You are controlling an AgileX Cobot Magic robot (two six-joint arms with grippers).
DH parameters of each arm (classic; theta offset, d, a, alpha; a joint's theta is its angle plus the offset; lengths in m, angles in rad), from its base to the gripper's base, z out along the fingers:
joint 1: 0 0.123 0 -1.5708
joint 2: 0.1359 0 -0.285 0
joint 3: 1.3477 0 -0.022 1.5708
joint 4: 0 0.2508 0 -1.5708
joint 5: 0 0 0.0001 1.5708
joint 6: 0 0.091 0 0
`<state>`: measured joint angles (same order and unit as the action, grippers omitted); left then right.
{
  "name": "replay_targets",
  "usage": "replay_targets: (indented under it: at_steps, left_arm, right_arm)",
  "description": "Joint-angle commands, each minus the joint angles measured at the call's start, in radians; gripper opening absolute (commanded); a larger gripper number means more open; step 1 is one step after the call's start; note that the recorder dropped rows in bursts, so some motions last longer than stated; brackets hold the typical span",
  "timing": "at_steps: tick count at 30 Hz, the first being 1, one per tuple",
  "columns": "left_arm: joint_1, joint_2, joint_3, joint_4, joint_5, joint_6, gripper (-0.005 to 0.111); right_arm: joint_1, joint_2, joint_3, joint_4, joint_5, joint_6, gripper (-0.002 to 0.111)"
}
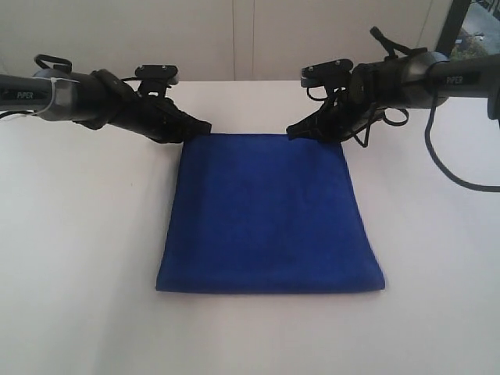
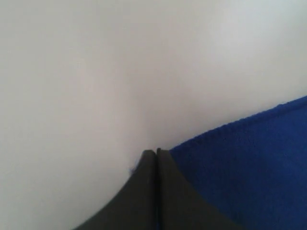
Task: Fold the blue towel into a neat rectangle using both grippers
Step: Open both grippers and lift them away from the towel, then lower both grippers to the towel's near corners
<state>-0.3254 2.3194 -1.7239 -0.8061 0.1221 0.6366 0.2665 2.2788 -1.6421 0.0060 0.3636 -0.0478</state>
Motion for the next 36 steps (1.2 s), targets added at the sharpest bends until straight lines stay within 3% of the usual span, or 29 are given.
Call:
replay_targets:
  at_steps: [1,12,16,21,27,32,36]
  left_arm:
    - [0.005,-0.006,0.000,0.025,0.003,-0.006,0.000]
    - [0.005,-0.063,-0.020,0.026,0.032,-0.006,0.000]
    - [0.007,-0.133,-0.022,0.039,0.088,-0.006,0.000]
    - [0.040,-0.215,-0.022,0.101,0.328,-0.101,0.000]
    - [0.060,-0.266,-0.016,0.405,0.643,-0.400,0.000]
    - [0.044,-0.347,0.074,0.473,0.721,-0.420,0.000]
    - [0.022,-0.448,0.232,0.469,0.707,-0.420,0.000]
  right_arm:
    - [-0.008,-0.002,-0.002,-0.006,0.008,-0.008,0.000]
    - [-0.008,-0.063,-0.002,-0.006,-0.020,-0.008,0.000]
    - [-0.008,-0.138,-0.002,-0.006,0.060,-0.008,0.000]
    - [-0.008,-0.224,-0.002,-0.006,0.302,-0.008,0.000]
    - [-0.008,-0.264,0.025,-0.006,0.594,-0.008,0.000]
    - [-0.006,-0.326,0.119,0.088,0.627,-0.008,0.000]
    - [-0.006,-0.399,0.233,0.165,0.594,-0.012,0.000]
